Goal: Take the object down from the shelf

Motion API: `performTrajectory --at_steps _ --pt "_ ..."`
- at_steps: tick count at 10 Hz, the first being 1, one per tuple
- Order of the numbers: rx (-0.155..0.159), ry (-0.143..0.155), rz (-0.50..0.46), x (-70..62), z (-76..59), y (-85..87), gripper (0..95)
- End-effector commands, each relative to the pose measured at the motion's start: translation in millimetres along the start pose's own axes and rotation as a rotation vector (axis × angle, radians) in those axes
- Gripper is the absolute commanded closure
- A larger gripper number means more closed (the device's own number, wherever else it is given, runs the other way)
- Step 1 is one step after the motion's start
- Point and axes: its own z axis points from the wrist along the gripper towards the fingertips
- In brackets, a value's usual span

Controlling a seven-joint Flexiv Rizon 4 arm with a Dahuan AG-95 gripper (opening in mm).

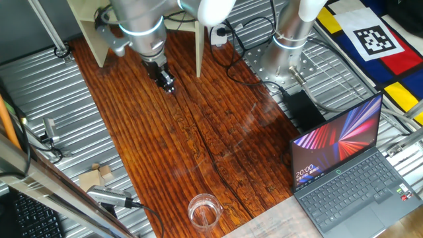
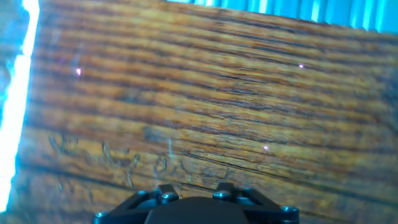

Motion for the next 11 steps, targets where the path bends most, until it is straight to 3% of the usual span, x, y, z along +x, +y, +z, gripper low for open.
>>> performTrajectory --at_steps 1,7,8,10,11 --pt "0.037 0.078 -0.259 0.3 -0.1 -0.2 95.0" --pt "0.043 0.084 -0.285 -1.4 -1.8 -7.0 95.0" --pt "0.038 0.082 -0.328 -5.1 -11.7 -25.7 95.0" --pt "0.044 0.102 -0.378 -4.0 -53.1 -74.6 95.0" --pt "0.043 0.103 -0.402 -0.5 -65.5 -90.0 95.0"
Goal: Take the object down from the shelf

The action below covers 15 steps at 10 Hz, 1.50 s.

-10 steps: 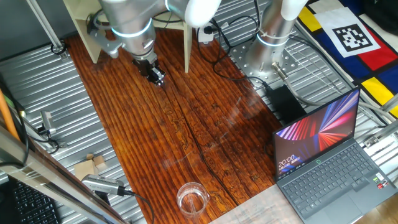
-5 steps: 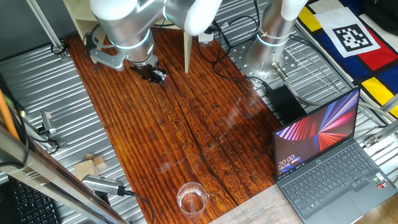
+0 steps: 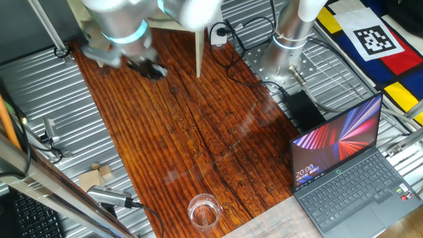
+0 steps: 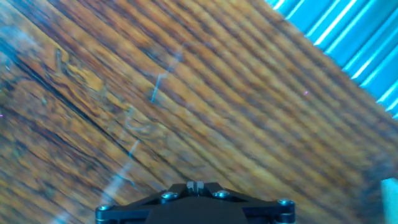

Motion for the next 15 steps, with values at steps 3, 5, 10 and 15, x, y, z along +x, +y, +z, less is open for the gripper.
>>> performTrajectory --at_steps 3,5,10,15 --pt "0.010 0.001 -0.091 50.8 -45.1 -71.3 95.0" --pt "0.009 0.002 -0.116 64.9 -49.7 -85.0 76.0" --pt "0.011 0.002 -0.194 101.5 -61.6 -110.7 38.0" --pt "0.014 -0.001 -0.165 132.9 -67.0 -127.4 19.0"
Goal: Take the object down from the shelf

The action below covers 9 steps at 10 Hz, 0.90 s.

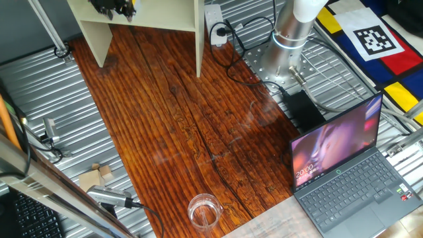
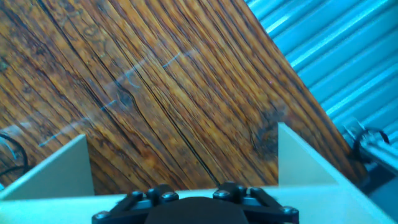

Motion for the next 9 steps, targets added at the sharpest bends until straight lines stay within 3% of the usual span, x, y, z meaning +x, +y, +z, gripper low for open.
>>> performTrajectory --at_steps 1,9 --pt "0.006 -0.005 -0.004 6.0 0.2 -1.5 19.0" --pt "0.027 -0.022 0.006 32.7 6.5 -11.6 19.0"
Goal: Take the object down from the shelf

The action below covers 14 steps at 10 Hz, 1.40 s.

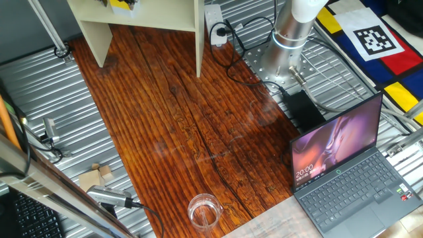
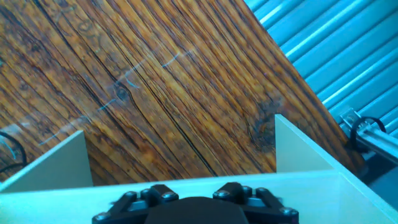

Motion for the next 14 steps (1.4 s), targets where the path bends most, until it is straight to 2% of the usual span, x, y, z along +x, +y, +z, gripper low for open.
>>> performTrajectory --at_steps 1,2,3,5,10,11,14 --pt "0.006 -0.004 0.007 7.1 1.8 -1.3 19.0" --pt "0.006 -0.007 0.015 10.9 2.3 -2.1 19.0" --pt "0.006 -0.007 0.019 11.9 2.6 -2.4 38.0" --pt "-0.006 -0.009 0.052 11.9 2.9 -2.5 38.0" --pt "-0.012 -0.008 0.080 11.9 2.9 -2.5 38.0" --pt "-0.011 -0.007 0.083 11.9 2.9 -2.5 57.0" --pt "-0.011 -0.007 0.083 11.9 2.9 -2.5 57.0"
